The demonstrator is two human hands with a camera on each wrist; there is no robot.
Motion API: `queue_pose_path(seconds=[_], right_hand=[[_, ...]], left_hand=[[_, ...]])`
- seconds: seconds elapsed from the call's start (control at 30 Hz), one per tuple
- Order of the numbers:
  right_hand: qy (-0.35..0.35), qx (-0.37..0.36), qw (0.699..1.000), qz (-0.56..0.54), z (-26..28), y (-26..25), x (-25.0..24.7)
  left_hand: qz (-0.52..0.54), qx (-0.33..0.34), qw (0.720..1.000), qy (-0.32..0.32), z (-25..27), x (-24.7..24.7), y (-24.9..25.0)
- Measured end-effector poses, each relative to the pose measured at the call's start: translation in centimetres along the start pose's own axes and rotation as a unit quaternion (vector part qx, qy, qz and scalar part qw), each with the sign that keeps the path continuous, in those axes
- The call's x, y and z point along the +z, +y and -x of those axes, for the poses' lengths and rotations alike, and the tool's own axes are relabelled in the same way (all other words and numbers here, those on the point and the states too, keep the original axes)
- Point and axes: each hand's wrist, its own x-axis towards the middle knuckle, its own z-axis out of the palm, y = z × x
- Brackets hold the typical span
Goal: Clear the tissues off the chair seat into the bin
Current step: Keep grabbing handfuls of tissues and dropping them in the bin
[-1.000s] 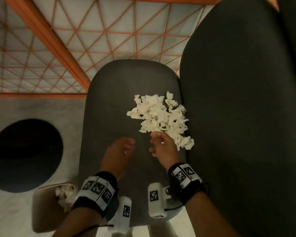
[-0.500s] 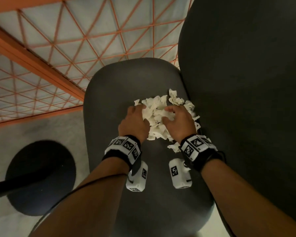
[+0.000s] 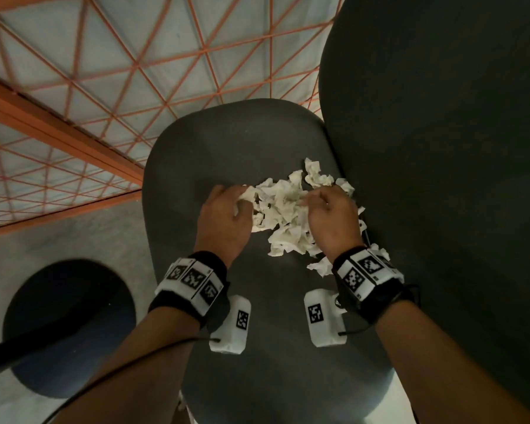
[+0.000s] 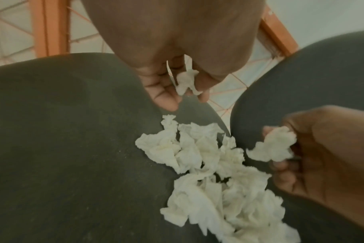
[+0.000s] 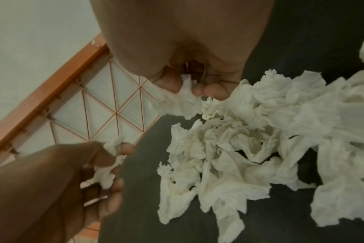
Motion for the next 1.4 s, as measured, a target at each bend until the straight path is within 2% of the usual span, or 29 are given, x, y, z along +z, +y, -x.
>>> queue_pose_path(seconds=[0.13,0.2,0.3,0.47,0.63,0.73,0.87,1.0,1.1,1.27,1.4], right_hand=[[0.001,0.071,0.994,-0.083,0.2,-1.4,-0.7],[-0.01,0.086,0.993,-0.081,-0.1,-2.0,-0.6],[-0.03,0.072,0.995,-0.064,-1.1,-2.5,0.1],[-0.101,0.03,0.992,0.068,-2.9,-3.1,1.8],[-0.159,-0.021,0.945,0.285,-4.6,-3.0,3.8],[-0.141,-0.043,0.933,0.329,-5.2,-2.6,4.1],[-0.124,-0.036,0.952,0.276,-5.3,-2.7,3.6],[-0.077,0.012,0.993,0.088,-4.4,-3.1,1.7],[-0.03,0.051,0.998,-0.02,-2.9,-2.7,-0.1],[-0.026,0.082,0.995,-0.058,-1.0,-0.6,-1.2],[-0.086,0.082,0.993,-0.003,0.0,0.0,-0.3]], left_hand=[[0.152,-0.09,0.983,0.043,1.5,-1.5,0.2],[0.152,-0.1,0.983,0.037,2.3,-1.9,0.4],[0.083,-0.12,0.989,0.0,2.5,-1.6,-0.3],[0.0,-0.152,0.984,-0.091,2.0,0.0,-1.8],[-0.054,-0.124,0.985,-0.108,0.7,2.0,-2.4],[-0.103,-0.12,0.981,-0.112,0.3,2.8,-2.8],[-0.093,-0.114,0.986,-0.082,0.1,2.3,-3.0],[-0.061,-0.131,0.988,-0.059,0.4,0.8,-3.3],[-0.007,-0.135,0.99,-0.046,0.4,-0.4,-3.2],[-0.012,-0.088,0.995,-0.046,-1.1,-0.4,-1.6],[-0.1,-0.065,0.987,-0.107,-3.0,0.9,-1.2]])
